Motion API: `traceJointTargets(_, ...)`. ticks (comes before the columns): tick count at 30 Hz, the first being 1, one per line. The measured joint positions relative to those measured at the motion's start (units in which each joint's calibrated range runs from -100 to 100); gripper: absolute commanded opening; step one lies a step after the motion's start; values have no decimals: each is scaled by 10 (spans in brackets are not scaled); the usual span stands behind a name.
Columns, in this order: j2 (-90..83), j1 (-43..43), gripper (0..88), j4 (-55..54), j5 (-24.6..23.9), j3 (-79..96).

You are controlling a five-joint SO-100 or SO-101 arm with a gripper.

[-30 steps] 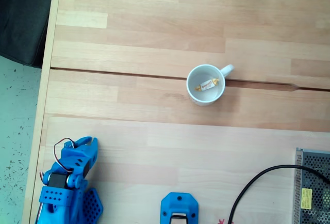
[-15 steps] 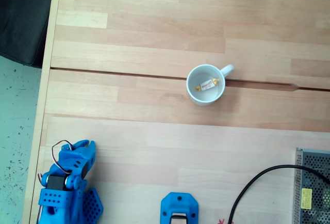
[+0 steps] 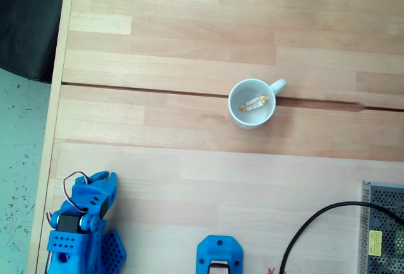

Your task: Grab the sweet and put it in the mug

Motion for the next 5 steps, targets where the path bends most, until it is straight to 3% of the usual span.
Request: traceJointTargets(5, 0, 0, 48, 0, 0, 0)
